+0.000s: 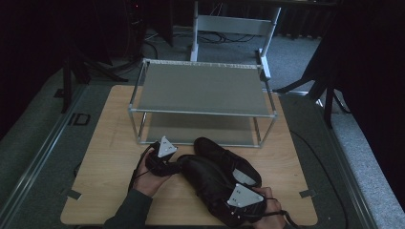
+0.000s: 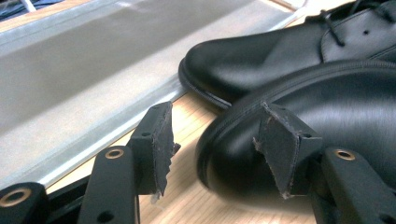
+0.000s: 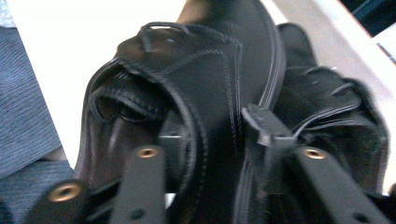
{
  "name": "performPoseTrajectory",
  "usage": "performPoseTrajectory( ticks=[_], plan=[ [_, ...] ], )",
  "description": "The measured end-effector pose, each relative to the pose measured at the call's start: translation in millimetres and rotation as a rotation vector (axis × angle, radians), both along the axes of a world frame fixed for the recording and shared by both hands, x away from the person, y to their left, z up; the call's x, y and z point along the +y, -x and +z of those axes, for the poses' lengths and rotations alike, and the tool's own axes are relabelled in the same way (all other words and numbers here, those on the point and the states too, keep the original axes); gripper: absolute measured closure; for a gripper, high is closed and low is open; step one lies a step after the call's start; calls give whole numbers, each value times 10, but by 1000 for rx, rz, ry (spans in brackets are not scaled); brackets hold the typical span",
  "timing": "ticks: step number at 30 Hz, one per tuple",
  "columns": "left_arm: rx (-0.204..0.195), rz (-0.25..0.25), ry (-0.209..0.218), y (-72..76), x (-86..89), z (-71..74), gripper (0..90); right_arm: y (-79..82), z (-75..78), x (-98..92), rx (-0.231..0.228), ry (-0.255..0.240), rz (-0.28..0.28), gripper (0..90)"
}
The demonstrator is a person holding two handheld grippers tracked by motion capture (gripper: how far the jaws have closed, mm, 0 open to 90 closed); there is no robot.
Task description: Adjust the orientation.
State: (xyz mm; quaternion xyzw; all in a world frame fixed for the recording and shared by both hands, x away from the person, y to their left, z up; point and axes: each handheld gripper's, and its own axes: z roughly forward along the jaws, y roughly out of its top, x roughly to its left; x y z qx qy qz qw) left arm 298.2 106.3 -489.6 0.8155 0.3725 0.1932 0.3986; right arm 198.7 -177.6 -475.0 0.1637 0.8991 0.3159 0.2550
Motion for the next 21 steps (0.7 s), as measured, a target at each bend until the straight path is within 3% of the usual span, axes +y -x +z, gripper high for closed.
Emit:
performPoseTrajectory(
  ticks=[6,11,21],
  plan=[
    [-7,11,9,-2,32,8,455,-18,38,-34,-24,-24,-18,821],
    [-15,30,29,6,95,54,455,-62,94,-110,35,-93,3,844],
    [-24,77,84,-1,243,133,457,-155,392,-372,62,-241,-33,854]
  ],
)
